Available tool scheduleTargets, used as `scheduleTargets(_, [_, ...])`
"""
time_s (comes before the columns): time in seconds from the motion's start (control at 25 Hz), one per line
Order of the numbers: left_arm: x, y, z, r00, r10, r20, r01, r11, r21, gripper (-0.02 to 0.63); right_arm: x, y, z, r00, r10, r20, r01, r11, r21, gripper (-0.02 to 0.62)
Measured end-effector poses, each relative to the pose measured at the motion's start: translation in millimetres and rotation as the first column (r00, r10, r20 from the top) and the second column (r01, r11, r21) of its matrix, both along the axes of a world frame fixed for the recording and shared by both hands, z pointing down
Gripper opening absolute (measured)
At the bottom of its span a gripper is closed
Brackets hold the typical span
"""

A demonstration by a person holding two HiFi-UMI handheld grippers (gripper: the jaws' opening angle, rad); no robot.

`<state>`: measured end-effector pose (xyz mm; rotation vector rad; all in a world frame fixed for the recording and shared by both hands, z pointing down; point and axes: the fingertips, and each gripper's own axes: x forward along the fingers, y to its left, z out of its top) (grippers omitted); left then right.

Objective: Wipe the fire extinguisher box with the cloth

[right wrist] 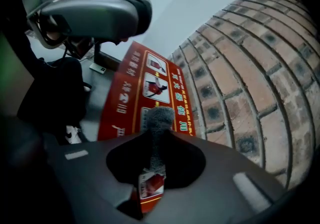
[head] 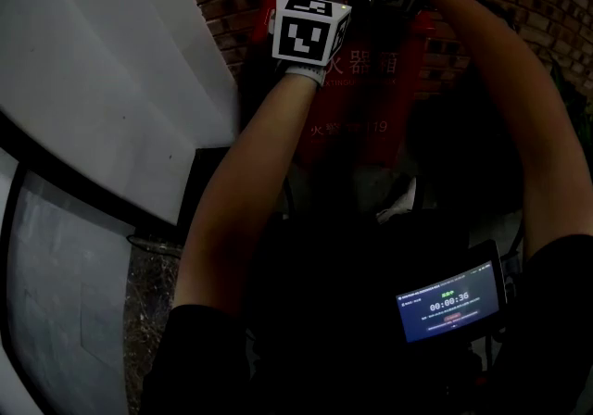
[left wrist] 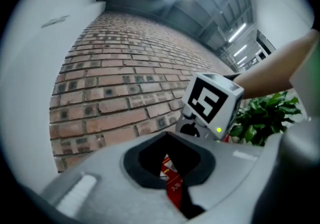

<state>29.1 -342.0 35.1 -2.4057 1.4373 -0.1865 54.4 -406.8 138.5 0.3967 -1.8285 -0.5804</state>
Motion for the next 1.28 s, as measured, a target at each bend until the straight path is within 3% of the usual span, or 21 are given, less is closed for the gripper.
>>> scheduleTargets(0.24, [1,21,6,1.000,-0.007,0.010,0.007,1.000,-0.016,0.003,0,48,1,0.998,-0.046,-0.031,0.044,0.996,-0.074,0.054])
scheduleTargets(0.56, [12,37,15,0.999,-0.012,-0.031,0.012,1.000,-0.012,0.003,2,79,4,0.996,-0.076,-0.048,0.073,0.996,-0.051,0.054])
scheduleTargets(0.64, [12,35,17,0.999,-0.016,-0.042,0.015,1.000,-0.020,0.003,3,76,0,0.996,-0.077,-0.056,0.079,0.996,0.033,0.055])
scheduleTargets(0.68, [11,34,18,0.999,-0.018,-0.048,0.017,1.000,-0.024,0.003,4,70,-5,0.994,-0.077,-0.072,0.085,0.990,0.116,0.055])
scheduleTargets(0.76, [9,32,18,0.998,-0.023,-0.061,0.021,0.999,-0.036,0.003,8,55,-20,0.987,-0.070,-0.143,0.113,0.941,0.319,0.055])
scheduleTargets(0.84, [7,30,16,0.996,-0.029,-0.080,0.025,0.999,-0.044,0.003,12,44,-29,0.977,-0.049,-0.207,0.139,0.884,0.447,0.055])
scheduleTargets(0.96, [6,25,12,0.994,-0.035,-0.099,0.030,0.998,-0.050,0.003,18,30,-36,0.976,-0.023,-0.216,0.131,0.854,0.503,0.055])
scheduleTargets(1.28, [13,-9,-8,0.997,-0.031,-0.072,0.028,0.999,-0.040,0.003,44,-33,-47,0.971,0.044,-0.237,0.087,0.853,0.514,0.054])
